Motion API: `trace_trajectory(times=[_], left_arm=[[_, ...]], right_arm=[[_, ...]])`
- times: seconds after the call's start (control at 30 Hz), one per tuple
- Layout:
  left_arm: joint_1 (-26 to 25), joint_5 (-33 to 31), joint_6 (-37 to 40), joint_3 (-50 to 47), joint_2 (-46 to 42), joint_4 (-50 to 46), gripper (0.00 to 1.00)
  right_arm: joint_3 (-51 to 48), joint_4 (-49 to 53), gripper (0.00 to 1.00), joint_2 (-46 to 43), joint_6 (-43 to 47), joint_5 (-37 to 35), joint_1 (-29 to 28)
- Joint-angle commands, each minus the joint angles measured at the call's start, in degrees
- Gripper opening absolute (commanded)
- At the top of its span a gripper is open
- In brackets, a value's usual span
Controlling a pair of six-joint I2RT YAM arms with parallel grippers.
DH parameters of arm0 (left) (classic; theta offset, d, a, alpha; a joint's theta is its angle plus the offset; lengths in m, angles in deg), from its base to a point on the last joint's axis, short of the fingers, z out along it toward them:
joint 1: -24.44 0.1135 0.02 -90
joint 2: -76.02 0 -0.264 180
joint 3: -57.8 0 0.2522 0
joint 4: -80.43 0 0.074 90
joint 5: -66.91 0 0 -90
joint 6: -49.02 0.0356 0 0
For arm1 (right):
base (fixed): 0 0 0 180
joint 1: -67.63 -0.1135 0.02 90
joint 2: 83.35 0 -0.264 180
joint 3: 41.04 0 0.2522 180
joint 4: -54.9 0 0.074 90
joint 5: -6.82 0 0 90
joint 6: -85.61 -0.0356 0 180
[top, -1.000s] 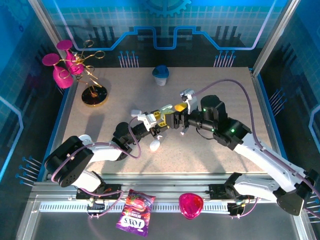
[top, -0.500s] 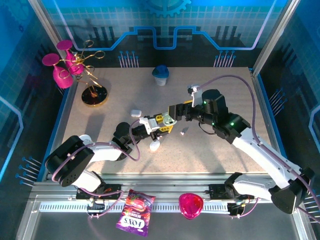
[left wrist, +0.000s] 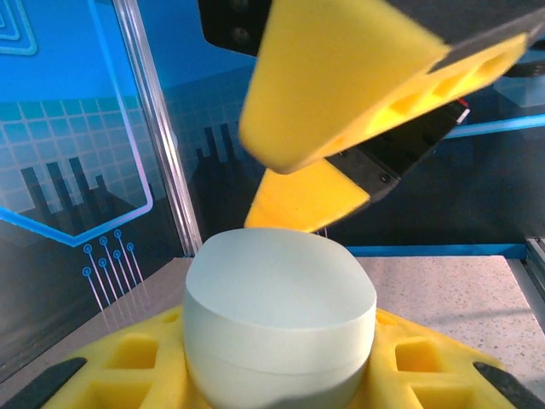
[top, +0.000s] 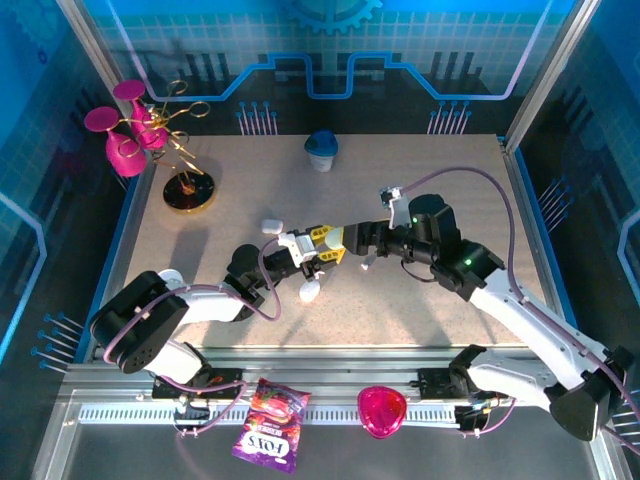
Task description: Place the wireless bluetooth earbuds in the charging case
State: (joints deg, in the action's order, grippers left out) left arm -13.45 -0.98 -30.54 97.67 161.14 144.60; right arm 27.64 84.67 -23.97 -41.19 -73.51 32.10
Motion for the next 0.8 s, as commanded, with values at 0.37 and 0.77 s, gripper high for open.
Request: trace_trajectory(times=[0.37,0.77], left_arm=[[-0.05,-0.72,-3.22,1.83,-2.38,2.42,0.21],[-0.03,0.22,-3.94,1.84,-3.12,2.40,0.21]], right_arm=[[-19.71,-44.30,0.74,0.55,-33.48,18.00,2.74],[-22.84,-54.09,0.23,5.86,-40.10,19.55,4.09]])
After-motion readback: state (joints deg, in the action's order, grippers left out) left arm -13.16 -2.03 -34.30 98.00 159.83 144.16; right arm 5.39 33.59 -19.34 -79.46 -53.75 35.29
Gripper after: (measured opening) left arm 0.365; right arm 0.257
